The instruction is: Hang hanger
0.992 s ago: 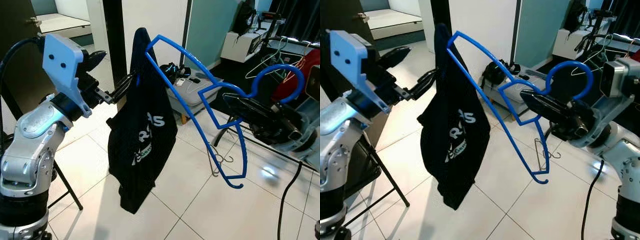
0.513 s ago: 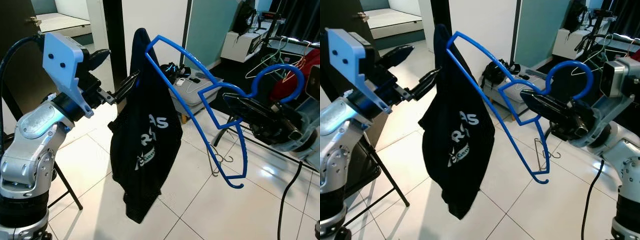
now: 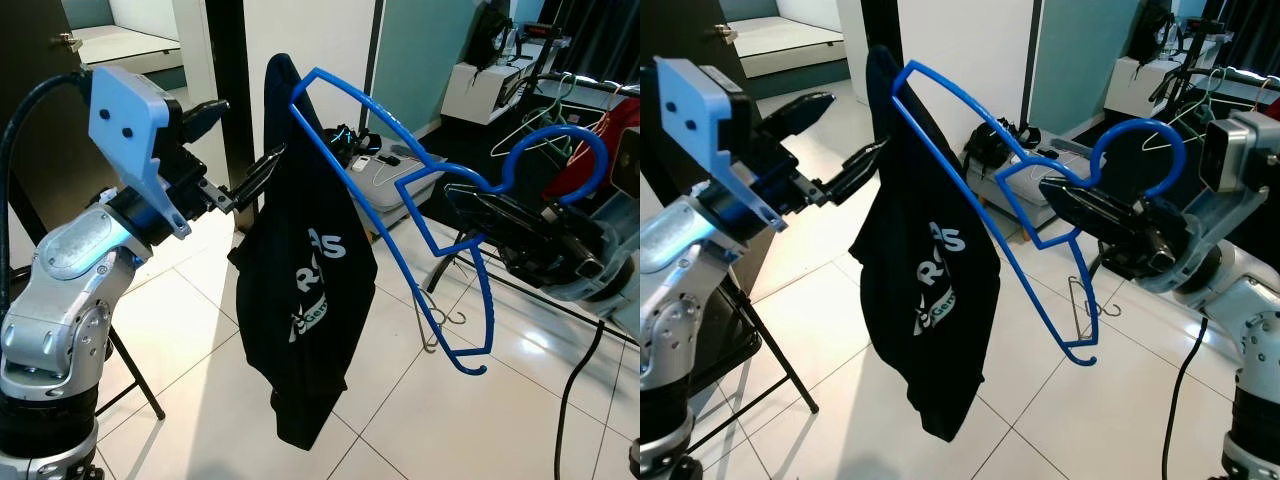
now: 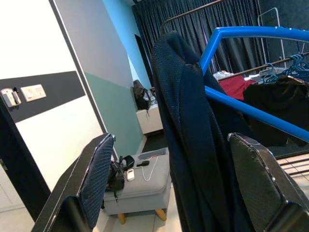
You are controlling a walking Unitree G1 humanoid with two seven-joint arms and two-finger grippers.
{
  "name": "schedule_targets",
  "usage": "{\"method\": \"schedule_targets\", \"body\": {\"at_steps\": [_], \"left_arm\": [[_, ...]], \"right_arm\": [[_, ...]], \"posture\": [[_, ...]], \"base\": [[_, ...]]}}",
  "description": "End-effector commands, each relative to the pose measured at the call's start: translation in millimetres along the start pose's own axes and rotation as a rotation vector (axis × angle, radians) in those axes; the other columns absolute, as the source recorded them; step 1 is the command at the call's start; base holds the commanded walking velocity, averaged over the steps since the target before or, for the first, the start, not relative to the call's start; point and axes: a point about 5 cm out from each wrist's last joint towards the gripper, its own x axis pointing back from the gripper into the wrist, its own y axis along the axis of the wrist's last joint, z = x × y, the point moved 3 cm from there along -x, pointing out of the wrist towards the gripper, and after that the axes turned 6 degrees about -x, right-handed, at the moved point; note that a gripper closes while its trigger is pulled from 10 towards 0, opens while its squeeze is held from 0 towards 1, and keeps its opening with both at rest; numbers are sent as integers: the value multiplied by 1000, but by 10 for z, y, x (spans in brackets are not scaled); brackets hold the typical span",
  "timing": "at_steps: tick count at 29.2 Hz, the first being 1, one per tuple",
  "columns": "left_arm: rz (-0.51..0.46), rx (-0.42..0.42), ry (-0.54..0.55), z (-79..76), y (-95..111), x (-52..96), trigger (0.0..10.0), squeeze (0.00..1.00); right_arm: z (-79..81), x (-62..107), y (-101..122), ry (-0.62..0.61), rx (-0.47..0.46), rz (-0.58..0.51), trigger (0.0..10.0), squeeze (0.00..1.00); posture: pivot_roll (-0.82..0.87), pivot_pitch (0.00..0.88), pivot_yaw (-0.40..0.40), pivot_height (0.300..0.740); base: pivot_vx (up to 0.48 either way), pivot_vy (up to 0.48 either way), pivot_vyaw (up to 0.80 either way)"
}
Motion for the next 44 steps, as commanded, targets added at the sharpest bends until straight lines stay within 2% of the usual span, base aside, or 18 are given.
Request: {"method": "schedule_targets", "body": {"at_steps": [1, 7, 12, 28, 44], "left_arm": [[19, -3, 1, -28, -40, -1, 10000, 0], [46, 4, -4, -127, -119, -31, 10000, 0], [67, -10, -7, -148, -169, -40, 10000, 0], [61, -19, 34, -52, -142, -26, 10000, 0], [19, 9, 65, 26, -50, -7, 10000, 0]], "right_arm": [[41, -44, 64, 31, 32, -12, 10000, 0], [45, -49, 61, 32, 32, -13, 10000, 0], [49, -51, 66, 35, 34, -13, 10000, 0], [45, -54, 70, 24, 43, -7, 10000, 0], [19, -50, 59, 9, 43, 3, 10000, 0]], "posture": [[-8, 0, -39, 740], [-9, 0, -37, 740], [-9, 0, -37, 740], [-11, 0, -38, 740], [-13, 0, -40, 740]], "base": [[0, 0, 0], [0, 0, 0], [0, 0, 0], [0, 0, 0], [0, 0, 0]]}}
